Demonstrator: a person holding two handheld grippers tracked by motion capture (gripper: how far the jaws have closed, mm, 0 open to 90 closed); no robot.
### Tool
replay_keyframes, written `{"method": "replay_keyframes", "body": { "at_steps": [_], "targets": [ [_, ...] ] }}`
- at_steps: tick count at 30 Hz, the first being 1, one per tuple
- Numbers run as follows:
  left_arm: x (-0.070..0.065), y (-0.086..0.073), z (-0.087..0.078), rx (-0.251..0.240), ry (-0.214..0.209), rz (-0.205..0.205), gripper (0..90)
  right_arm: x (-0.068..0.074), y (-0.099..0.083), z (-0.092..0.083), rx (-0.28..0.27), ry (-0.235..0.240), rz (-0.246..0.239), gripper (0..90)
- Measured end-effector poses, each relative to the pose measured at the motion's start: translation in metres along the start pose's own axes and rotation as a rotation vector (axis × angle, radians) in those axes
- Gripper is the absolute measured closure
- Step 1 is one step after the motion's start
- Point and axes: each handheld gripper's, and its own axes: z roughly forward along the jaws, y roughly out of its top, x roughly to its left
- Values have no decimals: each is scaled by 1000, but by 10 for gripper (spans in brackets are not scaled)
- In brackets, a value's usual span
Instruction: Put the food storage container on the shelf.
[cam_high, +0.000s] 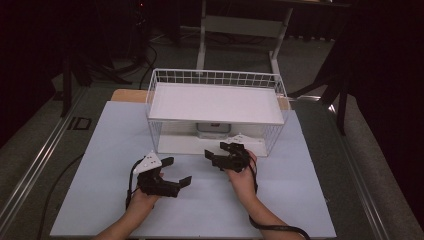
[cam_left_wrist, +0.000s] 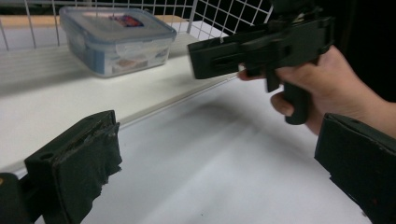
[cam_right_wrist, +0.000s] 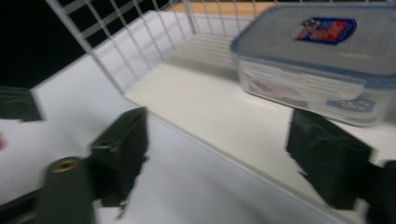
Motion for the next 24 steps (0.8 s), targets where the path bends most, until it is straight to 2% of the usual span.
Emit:
{"method": "replay_keyframes", "body": {
  "at_steps": [1,5,11,19,21,24],
  "targets": [
    [0,2,0,-1,0,6,9,1,1,-3,-2,15,11,186],
    [0,8,0,12,1,50,9,0,1,-15,-9,25,1,153],
    [2,10,-2,18,-3,34,10,-1,1,-30,-12,43,-21,157],
    [-2,9,-8,31,-40,84,10,1,-7,-50,-1,39,-40,158],
    [-1,8,-11,30,-47,80,10,1,-8,-52,-1,41,-42,158],
    [-1,7,-16,41,-36,91,9,3,-11,-63,-8,38,-51,158]
  ]
}}
